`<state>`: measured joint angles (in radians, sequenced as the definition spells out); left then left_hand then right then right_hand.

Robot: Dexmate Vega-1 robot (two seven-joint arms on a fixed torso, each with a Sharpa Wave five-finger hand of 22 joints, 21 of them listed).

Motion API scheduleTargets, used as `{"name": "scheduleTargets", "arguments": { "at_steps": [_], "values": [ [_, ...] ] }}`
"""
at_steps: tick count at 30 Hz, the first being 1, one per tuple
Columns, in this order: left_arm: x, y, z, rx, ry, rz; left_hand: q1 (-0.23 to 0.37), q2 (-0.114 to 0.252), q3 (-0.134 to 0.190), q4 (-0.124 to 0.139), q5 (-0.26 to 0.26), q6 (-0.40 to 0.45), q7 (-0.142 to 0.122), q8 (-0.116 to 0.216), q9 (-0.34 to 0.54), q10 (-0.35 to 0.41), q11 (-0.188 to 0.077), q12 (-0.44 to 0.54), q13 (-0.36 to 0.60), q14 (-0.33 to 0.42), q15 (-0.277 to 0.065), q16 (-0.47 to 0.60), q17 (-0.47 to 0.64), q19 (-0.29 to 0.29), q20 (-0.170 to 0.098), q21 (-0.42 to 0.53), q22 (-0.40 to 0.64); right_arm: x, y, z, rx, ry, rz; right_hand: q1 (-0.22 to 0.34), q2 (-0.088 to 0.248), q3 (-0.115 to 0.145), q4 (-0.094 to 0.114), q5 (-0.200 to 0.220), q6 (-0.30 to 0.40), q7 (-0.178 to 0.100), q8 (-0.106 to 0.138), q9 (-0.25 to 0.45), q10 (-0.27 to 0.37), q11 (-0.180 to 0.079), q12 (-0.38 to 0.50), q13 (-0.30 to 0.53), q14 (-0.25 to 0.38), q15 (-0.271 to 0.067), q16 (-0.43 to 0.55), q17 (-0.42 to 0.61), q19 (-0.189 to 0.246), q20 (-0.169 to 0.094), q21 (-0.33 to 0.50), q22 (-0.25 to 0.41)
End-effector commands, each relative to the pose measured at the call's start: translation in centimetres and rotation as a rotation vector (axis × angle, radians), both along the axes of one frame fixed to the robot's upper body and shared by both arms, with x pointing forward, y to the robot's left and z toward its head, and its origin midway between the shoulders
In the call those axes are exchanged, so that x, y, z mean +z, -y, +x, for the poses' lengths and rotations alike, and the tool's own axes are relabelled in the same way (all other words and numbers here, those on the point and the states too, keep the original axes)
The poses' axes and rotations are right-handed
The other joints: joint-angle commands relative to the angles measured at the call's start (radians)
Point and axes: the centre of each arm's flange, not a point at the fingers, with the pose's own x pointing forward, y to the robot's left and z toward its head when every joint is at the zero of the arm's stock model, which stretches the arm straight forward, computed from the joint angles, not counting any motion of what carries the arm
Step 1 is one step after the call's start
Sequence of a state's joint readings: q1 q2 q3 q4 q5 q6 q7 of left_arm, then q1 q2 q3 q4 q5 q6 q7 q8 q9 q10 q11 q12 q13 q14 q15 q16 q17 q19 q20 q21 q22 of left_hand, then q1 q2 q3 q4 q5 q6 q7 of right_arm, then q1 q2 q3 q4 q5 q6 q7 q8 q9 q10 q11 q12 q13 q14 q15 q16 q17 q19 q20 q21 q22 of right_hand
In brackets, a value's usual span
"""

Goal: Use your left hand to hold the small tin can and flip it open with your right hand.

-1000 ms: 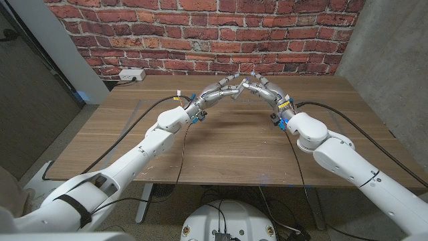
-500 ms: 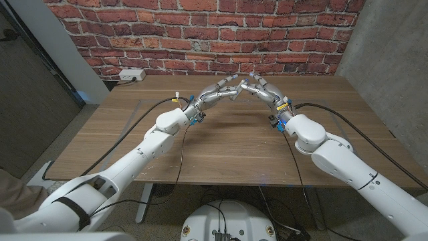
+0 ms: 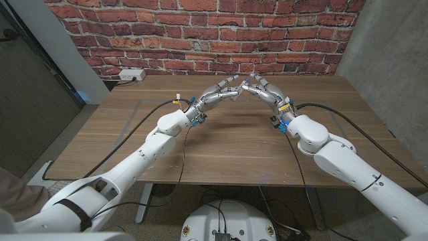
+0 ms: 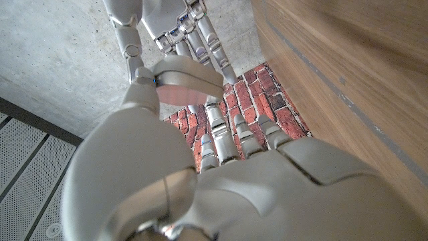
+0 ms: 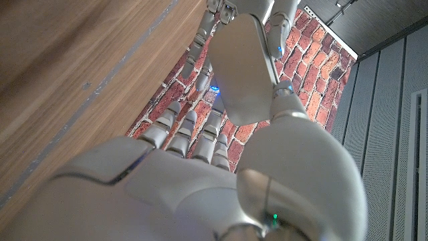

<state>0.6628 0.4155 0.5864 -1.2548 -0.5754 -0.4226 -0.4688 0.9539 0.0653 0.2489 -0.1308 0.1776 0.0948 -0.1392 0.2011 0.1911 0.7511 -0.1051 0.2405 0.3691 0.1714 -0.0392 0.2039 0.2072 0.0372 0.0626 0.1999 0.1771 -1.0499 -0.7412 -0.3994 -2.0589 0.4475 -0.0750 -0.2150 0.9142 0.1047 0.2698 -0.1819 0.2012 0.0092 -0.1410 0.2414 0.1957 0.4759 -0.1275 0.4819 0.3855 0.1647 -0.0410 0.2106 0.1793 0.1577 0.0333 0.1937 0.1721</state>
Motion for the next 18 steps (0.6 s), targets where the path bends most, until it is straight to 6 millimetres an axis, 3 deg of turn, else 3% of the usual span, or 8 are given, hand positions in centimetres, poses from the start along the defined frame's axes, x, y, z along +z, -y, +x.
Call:
{"name": "scheduleTargets", "arguments": {
  "at_steps": [1,18],
  "values": [
    [-0.38,0.15,0.51,-0.038,-0.038,-0.026,0.0,0.02,0.012,0.013,0.008,0.002,-0.002,-0.002,0.001,0.129,-0.117,0.003,0.001,0.006,-0.141,0.004,0.003,-0.001,0.003,0.001,0.003,0.07,0.44,0.19,0.006,0.003,-0.013,0.069,0.057,0.025,0.017,0.006,0.004,0.0,-0.002,0.0,0.107,-0.093,0.004,0.012,0.01,-0.164,0.0,0.002,0.004,-0.006,0.001,0.003],
    [-0.48,0.2,1.06,-0.046,-0.053,-0.035,-0.004,0.024,0.013,0.015,0.009,0.002,0.0,-0.002,0.001,0.128,-0.118,0.001,0.002,0.003,-0.141,0.003,0.003,-0.001,0.003,0.001,0.003,0.63,0.39,0.57,0.011,0.028,-0.031,0.08,0.055,0.027,0.017,0.008,0.003,-0.002,-0.006,0.0,0.106,-0.093,0.001,0.014,0.005,-0.166,-0.004,0.003,0.001,-0.008,0.0,0.003]
  ]
}}
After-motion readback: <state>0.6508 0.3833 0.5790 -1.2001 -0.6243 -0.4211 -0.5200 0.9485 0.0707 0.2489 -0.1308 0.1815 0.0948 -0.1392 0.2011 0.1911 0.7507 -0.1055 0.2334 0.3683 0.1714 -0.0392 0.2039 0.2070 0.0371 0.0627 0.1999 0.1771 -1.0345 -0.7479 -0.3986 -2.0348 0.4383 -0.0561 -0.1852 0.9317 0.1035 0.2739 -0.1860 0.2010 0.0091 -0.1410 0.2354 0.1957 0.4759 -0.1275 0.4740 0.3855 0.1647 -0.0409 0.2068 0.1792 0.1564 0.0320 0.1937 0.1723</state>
